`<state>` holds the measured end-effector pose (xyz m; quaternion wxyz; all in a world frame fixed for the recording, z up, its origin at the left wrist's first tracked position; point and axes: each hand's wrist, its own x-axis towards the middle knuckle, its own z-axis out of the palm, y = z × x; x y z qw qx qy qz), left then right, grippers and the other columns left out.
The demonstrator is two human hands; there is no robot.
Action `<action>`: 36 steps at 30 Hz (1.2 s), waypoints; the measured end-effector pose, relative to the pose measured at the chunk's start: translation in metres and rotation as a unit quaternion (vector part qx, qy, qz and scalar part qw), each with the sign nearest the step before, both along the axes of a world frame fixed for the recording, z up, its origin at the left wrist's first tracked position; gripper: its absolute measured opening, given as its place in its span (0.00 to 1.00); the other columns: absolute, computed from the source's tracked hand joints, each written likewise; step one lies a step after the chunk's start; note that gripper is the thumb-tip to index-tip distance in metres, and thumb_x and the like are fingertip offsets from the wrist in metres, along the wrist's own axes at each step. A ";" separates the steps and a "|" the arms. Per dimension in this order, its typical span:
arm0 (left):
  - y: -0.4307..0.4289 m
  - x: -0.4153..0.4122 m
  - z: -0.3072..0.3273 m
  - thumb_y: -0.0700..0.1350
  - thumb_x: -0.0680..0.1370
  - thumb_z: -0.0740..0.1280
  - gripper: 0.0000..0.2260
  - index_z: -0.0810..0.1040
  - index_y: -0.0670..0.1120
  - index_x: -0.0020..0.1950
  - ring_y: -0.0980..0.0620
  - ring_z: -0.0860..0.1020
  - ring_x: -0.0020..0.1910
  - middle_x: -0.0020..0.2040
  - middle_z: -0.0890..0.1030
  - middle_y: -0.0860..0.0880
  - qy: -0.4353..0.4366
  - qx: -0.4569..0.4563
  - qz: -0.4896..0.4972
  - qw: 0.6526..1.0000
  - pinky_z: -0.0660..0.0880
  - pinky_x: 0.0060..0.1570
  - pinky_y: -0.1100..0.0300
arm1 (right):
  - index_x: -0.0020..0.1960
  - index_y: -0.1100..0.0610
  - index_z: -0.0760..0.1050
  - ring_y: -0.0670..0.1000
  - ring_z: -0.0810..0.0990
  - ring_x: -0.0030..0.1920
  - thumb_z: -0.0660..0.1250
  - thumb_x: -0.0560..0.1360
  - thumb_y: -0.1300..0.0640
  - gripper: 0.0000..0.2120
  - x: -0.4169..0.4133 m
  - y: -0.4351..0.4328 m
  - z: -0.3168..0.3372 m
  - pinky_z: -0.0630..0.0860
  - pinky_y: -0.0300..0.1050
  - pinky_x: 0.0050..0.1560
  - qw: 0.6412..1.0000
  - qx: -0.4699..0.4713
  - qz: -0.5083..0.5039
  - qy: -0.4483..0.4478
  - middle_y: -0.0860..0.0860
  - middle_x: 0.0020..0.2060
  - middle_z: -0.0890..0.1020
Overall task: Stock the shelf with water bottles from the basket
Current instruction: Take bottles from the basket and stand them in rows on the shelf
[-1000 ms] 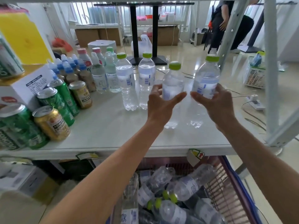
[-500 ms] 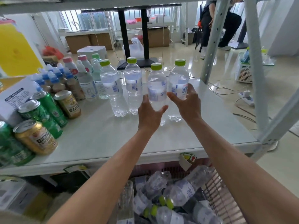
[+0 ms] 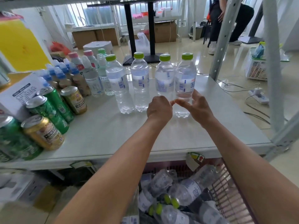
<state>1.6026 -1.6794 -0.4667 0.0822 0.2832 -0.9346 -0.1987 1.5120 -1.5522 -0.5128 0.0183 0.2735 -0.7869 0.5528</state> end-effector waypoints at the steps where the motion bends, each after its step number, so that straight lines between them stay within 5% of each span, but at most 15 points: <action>1: -0.001 0.001 0.001 0.62 0.82 0.61 0.28 0.76 0.38 0.66 0.38 0.78 0.65 0.64 0.78 0.40 -0.009 -0.014 0.006 1.000 0.76 0.58 0.49 | 0.65 0.49 0.76 0.49 0.83 0.59 0.76 0.69 0.36 0.30 -0.001 -0.003 -0.001 0.77 0.60 0.64 1.000 -0.006 0.006 -0.005 0.45 0.57 0.86; 8: -0.008 -0.013 0.005 0.59 0.82 0.62 0.28 0.73 0.36 0.67 0.36 0.81 0.60 0.63 0.76 0.39 -0.052 0.039 0.019 0.998 0.80 0.55 0.43 | 0.68 0.49 0.74 0.51 0.81 0.63 0.74 0.72 0.40 0.28 -0.003 -0.017 0.001 0.73 0.60 0.69 0.999 -0.022 0.021 -0.021 0.46 0.60 0.84; 15: -0.023 -0.021 0.006 0.61 0.81 0.62 0.31 0.71 0.34 0.70 0.36 0.82 0.58 0.62 0.78 0.38 -0.072 0.025 0.030 0.997 0.81 0.54 0.44 | 0.68 0.54 0.71 0.51 0.80 0.59 0.74 0.75 0.44 0.27 -0.002 -0.034 0.000 0.75 0.51 0.63 0.999 -0.016 0.006 -0.037 0.48 0.59 0.81; 20: -0.024 -0.008 0.001 0.56 0.84 0.59 0.24 0.73 0.37 0.67 0.44 0.82 0.31 0.60 0.78 0.38 -0.086 0.001 -0.015 0.996 0.82 0.32 0.55 | 0.70 0.54 0.68 0.53 0.79 0.61 0.73 0.76 0.42 0.29 0.001 -0.041 -0.003 0.72 0.47 0.60 0.998 -0.008 -0.018 -0.053 0.48 0.59 0.80; 23: -0.021 0.007 -0.020 0.45 0.83 0.61 0.15 0.74 0.40 0.68 0.41 0.83 0.55 0.65 0.77 0.40 -0.118 -0.008 -0.020 0.993 0.82 0.50 0.51 | 0.72 0.53 0.65 0.56 0.78 0.64 0.73 0.73 0.38 0.35 0.003 -0.041 -0.007 0.74 0.52 0.66 0.997 0.003 -0.026 -0.072 0.51 0.64 0.79; 26: -0.021 0.016 -0.031 0.50 0.85 0.58 0.20 0.70 0.39 0.72 0.40 0.73 0.71 0.71 0.73 0.41 -0.104 -0.044 -0.010 0.994 0.71 0.67 0.51 | 0.77 0.50 0.59 0.55 0.75 0.69 0.73 0.69 0.32 0.45 0.006 -0.043 -0.012 0.71 0.53 0.71 0.995 0.016 -0.032 -0.089 0.52 0.70 0.76; 31: -0.027 0.012 -0.034 0.62 0.84 0.51 0.31 0.67 0.39 0.74 0.39 0.72 0.71 0.70 0.75 0.39 -0.062 0.033 0.020 0.997 0.69 0.66 0.52 | 0.77 0.50 0.60 0.55 0.76 0.68 0.74 0.72 0.38 0.41 0.006 -0.047 -0.011 0.72 0.48 0.67 0.995 0.011 -0.041 -0.090 0.51 0.69 0.77; 36: -0.029 0.008 -0.041 0.61 0.85 0.50 0.29 0.68 0.39 0.73 0.40 0.75 0.68 0.65 0.79 0.40 -0.069 -0.002 0.011 0.998 0.70 0.64 0.51 | 0.79 0.51 0.57 0.55 0.71 0.73 0.74 0.75 0.41 0.41 0.007 -0.044 -0.007 0.65 0.39 0.64 0.995 0.026 -0.036 -0.091 0.53 0.74 0.72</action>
